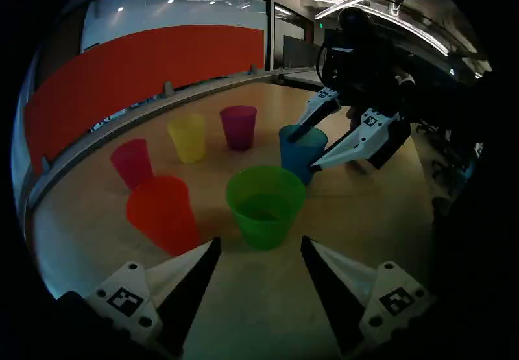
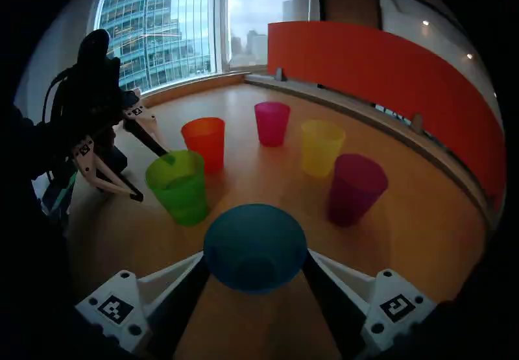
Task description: Pour water
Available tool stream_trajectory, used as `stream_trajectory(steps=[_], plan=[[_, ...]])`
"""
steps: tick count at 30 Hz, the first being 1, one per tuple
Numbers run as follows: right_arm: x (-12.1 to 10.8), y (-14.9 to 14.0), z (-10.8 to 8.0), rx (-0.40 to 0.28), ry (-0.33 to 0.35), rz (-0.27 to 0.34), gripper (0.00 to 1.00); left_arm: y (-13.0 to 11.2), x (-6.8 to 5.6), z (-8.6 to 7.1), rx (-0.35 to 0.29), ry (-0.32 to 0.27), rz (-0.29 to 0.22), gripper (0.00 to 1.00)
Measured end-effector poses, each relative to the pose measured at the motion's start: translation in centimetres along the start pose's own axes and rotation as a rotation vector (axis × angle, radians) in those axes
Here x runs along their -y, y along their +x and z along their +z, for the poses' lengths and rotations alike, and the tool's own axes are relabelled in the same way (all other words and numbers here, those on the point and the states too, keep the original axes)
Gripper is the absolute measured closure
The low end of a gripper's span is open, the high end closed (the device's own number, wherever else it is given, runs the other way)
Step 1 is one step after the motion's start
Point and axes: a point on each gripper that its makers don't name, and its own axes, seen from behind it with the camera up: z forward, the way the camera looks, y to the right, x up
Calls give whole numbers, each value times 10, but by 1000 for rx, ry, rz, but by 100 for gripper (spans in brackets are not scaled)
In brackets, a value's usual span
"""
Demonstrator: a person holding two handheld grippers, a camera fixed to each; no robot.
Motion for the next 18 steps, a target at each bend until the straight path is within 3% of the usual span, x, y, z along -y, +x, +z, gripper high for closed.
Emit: stream_trajectory(steps=[18], plan=[[-3, -15, -29, -1, -40, 16, 1, -6, 20, -22, -7, 85, -44, 9]])
